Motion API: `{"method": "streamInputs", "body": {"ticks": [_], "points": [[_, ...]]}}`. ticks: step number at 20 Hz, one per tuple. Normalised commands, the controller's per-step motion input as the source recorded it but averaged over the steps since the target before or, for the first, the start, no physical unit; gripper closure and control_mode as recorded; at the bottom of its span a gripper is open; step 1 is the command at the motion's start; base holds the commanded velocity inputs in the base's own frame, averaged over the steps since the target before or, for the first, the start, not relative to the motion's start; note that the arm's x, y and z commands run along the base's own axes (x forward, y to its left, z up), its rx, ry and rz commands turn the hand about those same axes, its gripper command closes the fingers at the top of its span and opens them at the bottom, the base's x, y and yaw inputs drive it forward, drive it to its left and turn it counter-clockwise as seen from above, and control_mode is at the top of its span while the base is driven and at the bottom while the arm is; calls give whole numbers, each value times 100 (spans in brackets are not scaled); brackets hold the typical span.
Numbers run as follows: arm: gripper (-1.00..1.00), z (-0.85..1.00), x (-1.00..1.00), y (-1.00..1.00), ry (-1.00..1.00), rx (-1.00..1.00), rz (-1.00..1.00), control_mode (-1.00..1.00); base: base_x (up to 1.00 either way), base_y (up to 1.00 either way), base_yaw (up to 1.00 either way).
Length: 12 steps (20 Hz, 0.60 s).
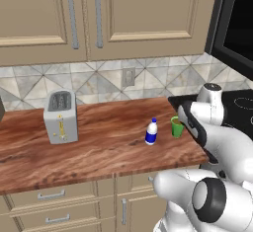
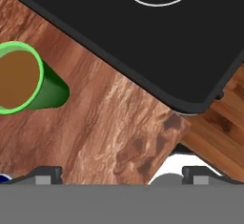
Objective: Place the microwavable item in the microwave. Then, close the microwave door and press the start button.
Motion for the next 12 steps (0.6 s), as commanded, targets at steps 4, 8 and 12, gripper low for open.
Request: {"method": "streamInputs", "body": {"ticks": [4,8,12], "points": [[-100,0,28,0,0,3,-7,-100,0,0,0],[-100,0,24,0,-3,3,-4,-100,0,0,0],[-100,0,24,0,-4,4,-1,-100,0,0,0]]}}
